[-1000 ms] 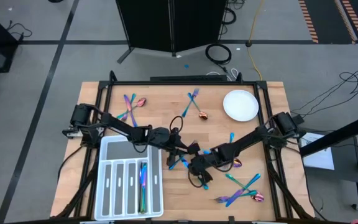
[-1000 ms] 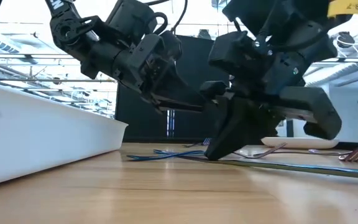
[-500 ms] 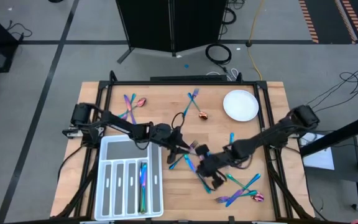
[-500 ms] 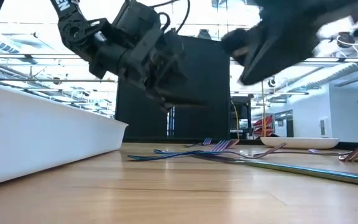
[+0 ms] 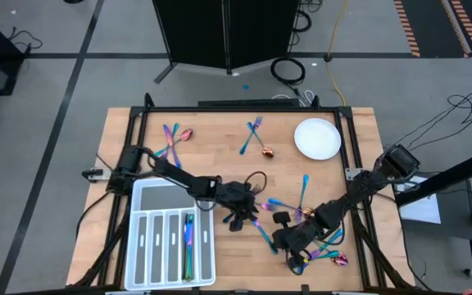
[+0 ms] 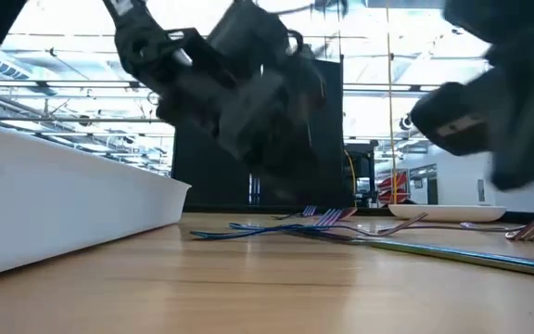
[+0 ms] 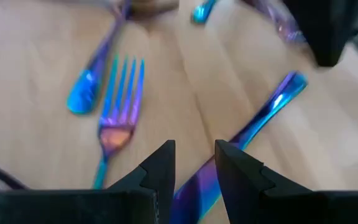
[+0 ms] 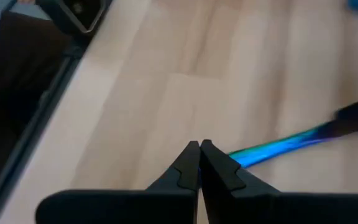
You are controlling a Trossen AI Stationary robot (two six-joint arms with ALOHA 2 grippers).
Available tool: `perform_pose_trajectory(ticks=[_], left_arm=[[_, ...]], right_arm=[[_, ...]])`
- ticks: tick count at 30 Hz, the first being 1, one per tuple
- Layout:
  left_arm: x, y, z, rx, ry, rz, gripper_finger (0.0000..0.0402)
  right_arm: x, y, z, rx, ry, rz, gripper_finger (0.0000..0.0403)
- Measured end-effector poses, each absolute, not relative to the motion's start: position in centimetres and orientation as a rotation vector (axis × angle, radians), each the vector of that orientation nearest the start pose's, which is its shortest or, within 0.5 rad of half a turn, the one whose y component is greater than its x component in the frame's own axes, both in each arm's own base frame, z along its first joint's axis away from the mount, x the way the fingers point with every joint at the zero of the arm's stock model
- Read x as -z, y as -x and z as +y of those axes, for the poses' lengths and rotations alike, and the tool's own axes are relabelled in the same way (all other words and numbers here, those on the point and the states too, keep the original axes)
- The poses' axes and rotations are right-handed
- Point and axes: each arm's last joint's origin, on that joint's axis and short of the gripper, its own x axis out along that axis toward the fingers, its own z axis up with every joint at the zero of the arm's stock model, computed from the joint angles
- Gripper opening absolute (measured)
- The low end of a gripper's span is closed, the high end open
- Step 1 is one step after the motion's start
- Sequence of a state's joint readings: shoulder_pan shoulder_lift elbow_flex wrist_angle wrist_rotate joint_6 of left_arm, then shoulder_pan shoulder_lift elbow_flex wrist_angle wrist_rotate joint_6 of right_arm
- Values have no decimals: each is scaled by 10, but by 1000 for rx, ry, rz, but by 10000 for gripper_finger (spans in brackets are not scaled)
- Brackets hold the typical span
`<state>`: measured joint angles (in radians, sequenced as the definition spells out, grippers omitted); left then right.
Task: Sort silverware
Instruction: Put the bottom left iridescent knife into the cutlery tray
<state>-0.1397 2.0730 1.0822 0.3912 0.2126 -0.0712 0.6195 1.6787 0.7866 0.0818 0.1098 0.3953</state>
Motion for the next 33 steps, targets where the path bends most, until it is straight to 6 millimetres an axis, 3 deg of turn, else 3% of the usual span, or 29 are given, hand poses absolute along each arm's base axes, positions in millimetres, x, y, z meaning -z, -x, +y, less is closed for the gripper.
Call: perform_pose_trajectory(ticks=[5, 17, 33], left_arm=[[-107, -413, -65, 339, 116, 604, 113], [-98, -406, -66, 332, 123, 725, 113], [-102, -409, -68, 381, 75, 683, 113]], right_arm=[[-136, -254, 189, -326, -89, 875, 0], [-107, -257, 190, -297, -41, 959, 0], [-132, -236, 157, -172, 135, 1119, 0]])
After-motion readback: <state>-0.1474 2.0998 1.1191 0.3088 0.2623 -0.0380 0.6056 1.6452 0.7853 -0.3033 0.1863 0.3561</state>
